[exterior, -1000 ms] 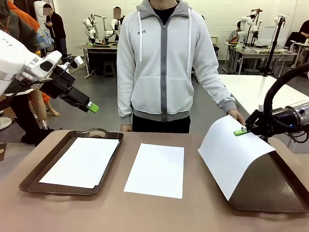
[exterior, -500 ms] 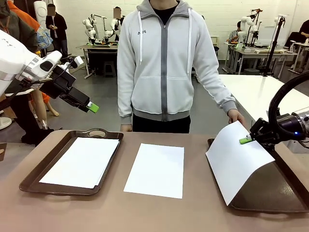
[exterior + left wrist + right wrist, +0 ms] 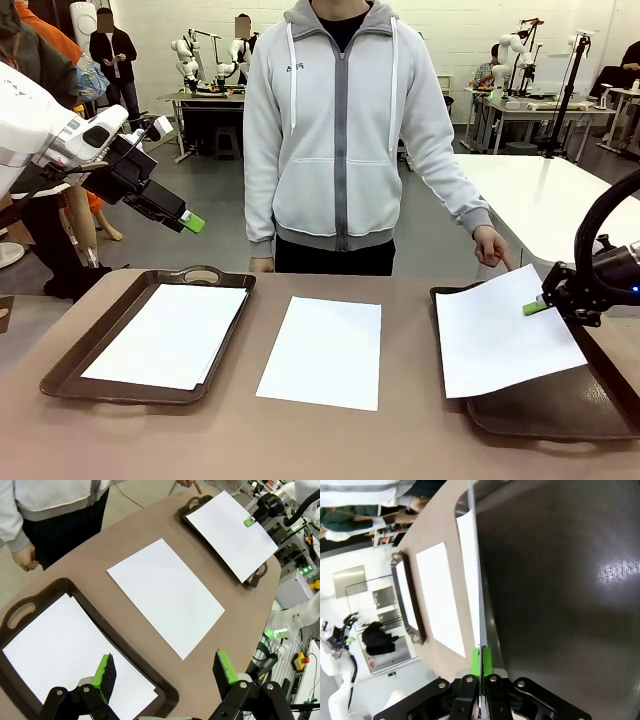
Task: Sort the A4 documents.
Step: Place the A4 Paper in the designated Handle tray.
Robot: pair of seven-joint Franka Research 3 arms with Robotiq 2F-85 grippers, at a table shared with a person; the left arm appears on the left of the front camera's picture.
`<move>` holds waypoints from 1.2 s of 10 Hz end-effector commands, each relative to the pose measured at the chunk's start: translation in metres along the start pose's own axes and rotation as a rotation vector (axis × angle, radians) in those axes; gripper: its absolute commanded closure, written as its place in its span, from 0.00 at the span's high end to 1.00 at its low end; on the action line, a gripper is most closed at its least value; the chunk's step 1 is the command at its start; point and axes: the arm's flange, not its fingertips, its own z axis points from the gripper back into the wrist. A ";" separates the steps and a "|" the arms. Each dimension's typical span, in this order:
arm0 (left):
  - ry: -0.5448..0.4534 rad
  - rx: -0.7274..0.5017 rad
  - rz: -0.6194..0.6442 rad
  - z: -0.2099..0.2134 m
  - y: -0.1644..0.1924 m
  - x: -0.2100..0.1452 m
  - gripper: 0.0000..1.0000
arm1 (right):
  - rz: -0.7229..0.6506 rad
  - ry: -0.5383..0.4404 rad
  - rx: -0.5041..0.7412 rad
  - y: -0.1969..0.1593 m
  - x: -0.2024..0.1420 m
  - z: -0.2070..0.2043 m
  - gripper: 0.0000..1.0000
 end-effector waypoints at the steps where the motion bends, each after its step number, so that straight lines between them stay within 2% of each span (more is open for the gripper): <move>1: -0.004 0.004 0.000 0.001 0.000 0.000 1.00 | -0.033 0.008 -0.087 -0.002 0.001 0.001 0.01; 5: -0.004 0.004 0.000 0.001 0.000 0.000 1.00 | -0.031 0.079 -0.205 -0.007 0.023 0.014 0.01; 8: -0.004 0.004 0.000 0.001 0.000 0.000 1.00 | 0.007 0.085 -0.259 0.000 0.045 0.016 0.01; 10: -0.004 0.004 0.000 0.001 0.000 0.000 1.00 | 0.042 0.099 -0.292 0.010 0.060 0.007 0.01; 12: -0.004 0.004 0.000 0.001 0.000 0.000 1.00 | 0.064 0.154 -0.344 0.016 0.069 -0.005 0.01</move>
